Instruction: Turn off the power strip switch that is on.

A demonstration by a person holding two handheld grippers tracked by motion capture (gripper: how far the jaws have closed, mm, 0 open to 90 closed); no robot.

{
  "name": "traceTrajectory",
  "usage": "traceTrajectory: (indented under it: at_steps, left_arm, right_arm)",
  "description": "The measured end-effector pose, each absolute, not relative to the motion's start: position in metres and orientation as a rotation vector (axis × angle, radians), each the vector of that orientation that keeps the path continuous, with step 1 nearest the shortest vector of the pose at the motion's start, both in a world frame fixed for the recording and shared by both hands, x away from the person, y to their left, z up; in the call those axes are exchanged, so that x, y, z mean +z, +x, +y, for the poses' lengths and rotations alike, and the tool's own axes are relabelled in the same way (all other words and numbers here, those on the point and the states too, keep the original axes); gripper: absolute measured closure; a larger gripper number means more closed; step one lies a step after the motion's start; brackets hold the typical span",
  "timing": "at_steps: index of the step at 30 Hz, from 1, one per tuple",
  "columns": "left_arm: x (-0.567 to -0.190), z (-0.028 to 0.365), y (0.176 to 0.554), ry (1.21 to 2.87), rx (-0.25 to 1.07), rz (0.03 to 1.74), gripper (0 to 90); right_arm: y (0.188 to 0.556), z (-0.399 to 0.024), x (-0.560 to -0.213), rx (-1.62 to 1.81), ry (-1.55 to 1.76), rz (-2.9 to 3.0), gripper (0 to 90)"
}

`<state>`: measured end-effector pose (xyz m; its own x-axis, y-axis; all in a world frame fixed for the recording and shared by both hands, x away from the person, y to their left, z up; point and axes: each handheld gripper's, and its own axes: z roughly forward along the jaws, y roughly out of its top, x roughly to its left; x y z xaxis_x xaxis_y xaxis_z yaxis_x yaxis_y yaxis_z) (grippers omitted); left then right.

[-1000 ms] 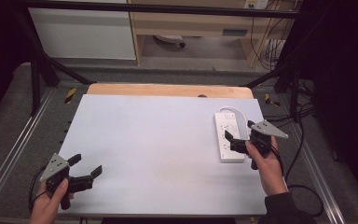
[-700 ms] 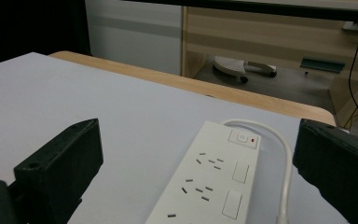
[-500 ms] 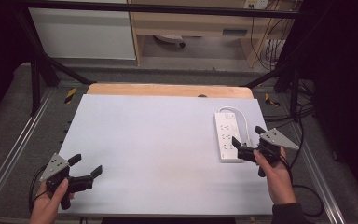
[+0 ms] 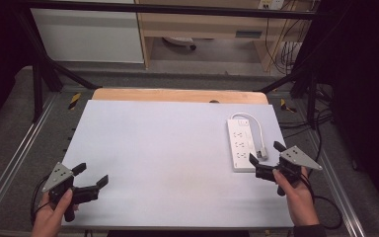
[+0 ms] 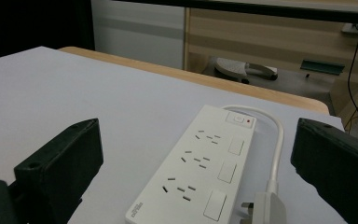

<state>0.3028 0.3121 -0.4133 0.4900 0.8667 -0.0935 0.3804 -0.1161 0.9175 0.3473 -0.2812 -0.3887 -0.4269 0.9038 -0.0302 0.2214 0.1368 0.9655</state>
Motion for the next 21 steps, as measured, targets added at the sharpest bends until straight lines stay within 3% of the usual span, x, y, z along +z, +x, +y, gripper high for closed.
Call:
traceTrajectory:
  at_steps: [21]
  left_arm:
    - [-0.413,0.312,0.303,1.711,0.594,1.065,5.3]
  right_arm:
    - [0.342,-0.294,-0.422,1.325,1.142,1.793,3.2]
